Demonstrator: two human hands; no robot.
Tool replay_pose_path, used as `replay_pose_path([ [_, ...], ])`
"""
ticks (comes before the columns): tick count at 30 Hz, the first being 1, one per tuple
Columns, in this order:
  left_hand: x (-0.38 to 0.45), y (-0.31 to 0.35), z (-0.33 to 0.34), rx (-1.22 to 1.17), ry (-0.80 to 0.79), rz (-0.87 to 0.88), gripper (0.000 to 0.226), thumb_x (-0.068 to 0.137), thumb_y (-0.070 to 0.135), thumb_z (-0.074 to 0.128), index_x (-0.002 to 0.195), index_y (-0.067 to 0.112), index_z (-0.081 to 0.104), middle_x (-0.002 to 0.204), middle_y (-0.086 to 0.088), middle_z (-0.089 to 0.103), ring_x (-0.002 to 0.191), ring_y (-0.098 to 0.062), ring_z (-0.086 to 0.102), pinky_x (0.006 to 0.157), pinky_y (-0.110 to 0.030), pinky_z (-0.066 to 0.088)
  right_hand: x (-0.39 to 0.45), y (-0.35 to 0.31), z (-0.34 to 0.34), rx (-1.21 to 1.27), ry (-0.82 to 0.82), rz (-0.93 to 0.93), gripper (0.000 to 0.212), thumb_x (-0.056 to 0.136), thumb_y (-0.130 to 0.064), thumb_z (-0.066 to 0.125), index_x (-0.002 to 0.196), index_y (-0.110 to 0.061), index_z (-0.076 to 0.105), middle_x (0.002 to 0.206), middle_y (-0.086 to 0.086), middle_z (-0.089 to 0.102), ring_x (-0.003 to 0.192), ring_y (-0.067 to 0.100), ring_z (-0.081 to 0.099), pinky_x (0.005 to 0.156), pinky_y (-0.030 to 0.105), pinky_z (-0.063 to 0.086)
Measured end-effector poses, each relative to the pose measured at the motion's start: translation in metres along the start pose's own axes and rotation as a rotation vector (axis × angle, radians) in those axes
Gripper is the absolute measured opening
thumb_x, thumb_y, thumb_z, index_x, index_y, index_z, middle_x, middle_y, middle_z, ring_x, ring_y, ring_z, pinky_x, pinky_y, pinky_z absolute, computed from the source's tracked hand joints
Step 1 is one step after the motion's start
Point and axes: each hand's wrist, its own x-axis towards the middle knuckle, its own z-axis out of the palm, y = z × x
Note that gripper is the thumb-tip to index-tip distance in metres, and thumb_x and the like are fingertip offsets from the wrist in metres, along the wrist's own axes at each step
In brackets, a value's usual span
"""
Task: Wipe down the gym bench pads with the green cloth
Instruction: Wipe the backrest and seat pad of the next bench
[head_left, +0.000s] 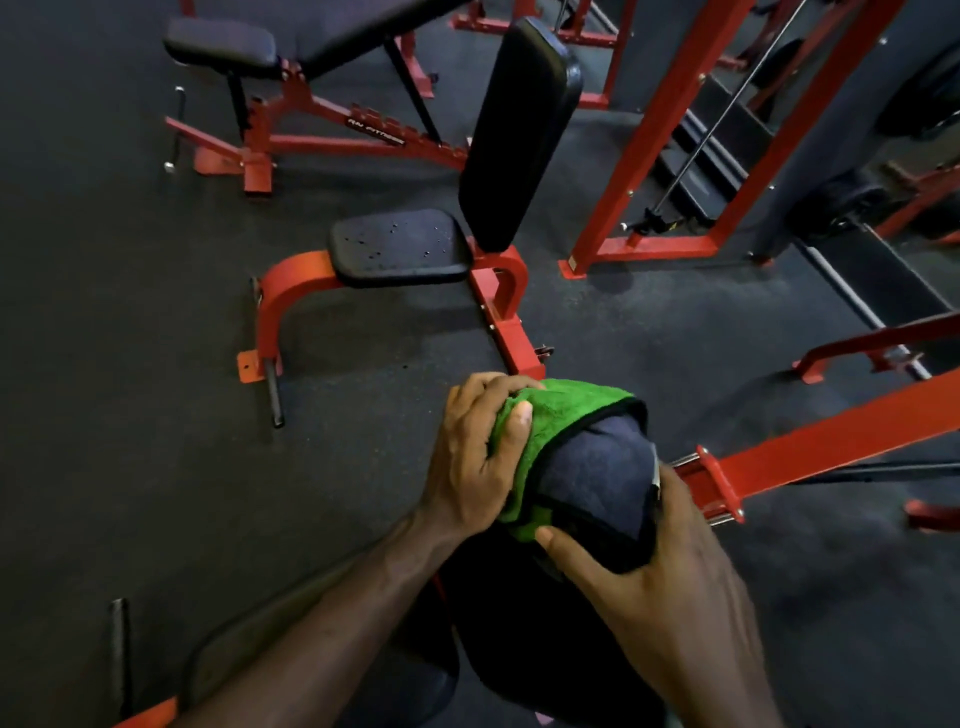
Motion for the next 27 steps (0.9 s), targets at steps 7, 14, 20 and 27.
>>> replay_pose_path([
  [7, 0.008, 0.038, -0.003, -0.044, -0.194, 0.081, 0.041, 0.083, 0.023, 0.05, 0.122, 0.014, 0.061, 0.127, 0.008, 0.063, 0.121, -0.013, 0.056, 0.106, -0.031, 0.041, 0.023, -0.02, 0.005, -0.102, 0.068, -0.199, 0.117, 0.048, -0.05, 0.102, 0.145, -0.019, 0.043, 0.132, 0.014, 0.066, 0.118, 0.016, 0.063, 0.092, 0.032, 0.057],
  [14, 0.01, 0.018, -0.015, -0.725, -0.153, -0.408, 0.065, 0.073, 0.015, 0.069, 0.137, 0.016, 0.054, 0.136, -0.004, 0.066, 0.129, -0.021, 0.061, 0.11, -0.039, 0.048, 0.037, -0.051, 0.014, -0.281, 0.074, -0.352, 0.099, 0.067, -0.07, 0.058, 0.156, -0.03, 0.041, 0.175, 0.001, 0.007, 0.161, 0.028, 0.0, 0.124, 0.058, 0.024],
  [20, -0.028, -0.038, 0.01, -0.438, -0.033, -0.784, 0.026, 0.103, 0.047, 0.05, 0.124, 0.049, 0.065, 0.124, 0.023, 0.063, 0.126, -0.004, 0.054, 0.106, -0.018, 0.035, 0.094, -0.083, 0.027, -0.596, -0.171, -0.267, 0.067, 0.07, -0.08, 0.066, 0.118, -0.033, 0.065, 0.117, -0.002, 0.056, 0.108, 0.025, 0.06, 0.084, 0.037, 0.053],
  [27, -0.124, -0.073, 0.048, -0.237, 0.173, -1.231, 0.036, 0.108, 0.037, 0.047, 0.137, 0.019, 0.06, 0.139, -0.004, 0.06, 0.129, -0.023, 0.055, 0.104, -0.029, 0.037, 0.131, -0.123, 0.03, -0.992, -0.628, -0.27, 0.083, 0.075, -0.078, 0.068, 0.149, -0.045, 0.047, 0.145, -0.004, 0.057, 0.132, 0.021, 0.058, 0.104, 0.036, 0.05],
])
